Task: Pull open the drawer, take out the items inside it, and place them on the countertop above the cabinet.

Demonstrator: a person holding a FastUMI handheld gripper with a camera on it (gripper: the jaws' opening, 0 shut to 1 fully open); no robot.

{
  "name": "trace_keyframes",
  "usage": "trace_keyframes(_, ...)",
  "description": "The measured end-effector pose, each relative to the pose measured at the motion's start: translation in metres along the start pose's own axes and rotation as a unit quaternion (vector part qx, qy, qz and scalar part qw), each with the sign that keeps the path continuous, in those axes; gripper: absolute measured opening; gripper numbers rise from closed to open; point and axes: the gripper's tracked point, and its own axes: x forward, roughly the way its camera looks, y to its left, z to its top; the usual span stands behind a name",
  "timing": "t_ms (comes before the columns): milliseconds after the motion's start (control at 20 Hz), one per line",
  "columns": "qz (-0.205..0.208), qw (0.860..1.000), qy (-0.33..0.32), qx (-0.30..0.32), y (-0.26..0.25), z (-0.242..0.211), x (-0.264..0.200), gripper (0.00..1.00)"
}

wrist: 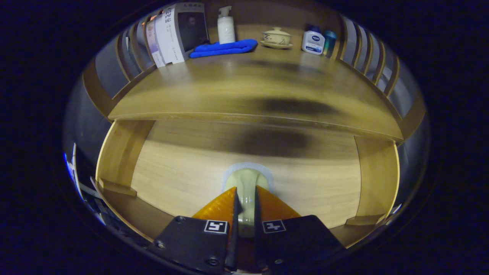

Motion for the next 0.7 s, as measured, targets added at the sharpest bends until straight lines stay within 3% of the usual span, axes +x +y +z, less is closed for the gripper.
trace_keyframes(700,-0.014,0.999,-0.042,-0.016,-0.005,0.026,-0.051,0.2)
